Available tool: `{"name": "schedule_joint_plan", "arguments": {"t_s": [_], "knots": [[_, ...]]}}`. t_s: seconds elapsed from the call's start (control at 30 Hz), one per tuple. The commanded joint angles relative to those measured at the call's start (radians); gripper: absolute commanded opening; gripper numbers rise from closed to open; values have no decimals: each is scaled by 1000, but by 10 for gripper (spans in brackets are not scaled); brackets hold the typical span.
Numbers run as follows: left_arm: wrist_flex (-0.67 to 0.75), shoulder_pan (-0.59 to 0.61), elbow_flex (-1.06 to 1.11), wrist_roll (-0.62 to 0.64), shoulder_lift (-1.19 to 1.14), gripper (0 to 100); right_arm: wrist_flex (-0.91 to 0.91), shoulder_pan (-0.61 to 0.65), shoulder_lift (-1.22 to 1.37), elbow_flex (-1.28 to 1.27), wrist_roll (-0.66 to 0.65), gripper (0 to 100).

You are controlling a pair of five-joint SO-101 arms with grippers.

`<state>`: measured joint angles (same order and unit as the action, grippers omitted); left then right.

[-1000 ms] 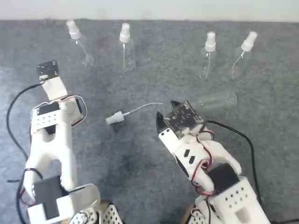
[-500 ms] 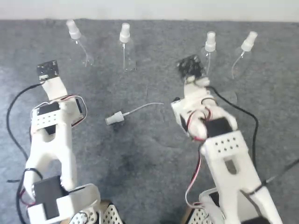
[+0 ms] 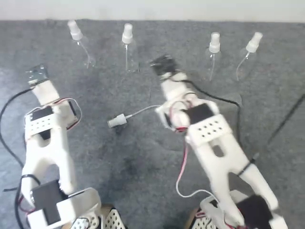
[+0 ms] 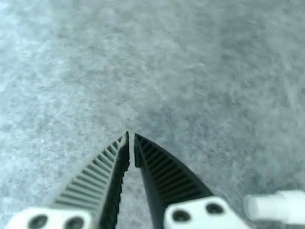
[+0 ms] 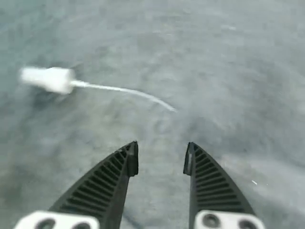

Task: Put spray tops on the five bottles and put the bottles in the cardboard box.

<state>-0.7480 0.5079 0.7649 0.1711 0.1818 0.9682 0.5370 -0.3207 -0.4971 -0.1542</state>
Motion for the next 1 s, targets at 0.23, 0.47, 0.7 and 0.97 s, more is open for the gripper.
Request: {"name": "schedule_joint_plan", "arguments": {"t_s": [0.23, 0.47, 0.7, 0.97], "knots": [[23, 51, -33, 11, 51, 13, 156, 222, 252, 368, -78, 297], [23, 51, -33, 11, 52, 13, 156, 282, 424, 499, -203, 297], [23, 51, -33, 11, 54, 13, 156, 298, 510, 537, -244, 297], [20, 52, -33, 11, 57, 13, 148, 278, 521, 540, -244, 298]]}}
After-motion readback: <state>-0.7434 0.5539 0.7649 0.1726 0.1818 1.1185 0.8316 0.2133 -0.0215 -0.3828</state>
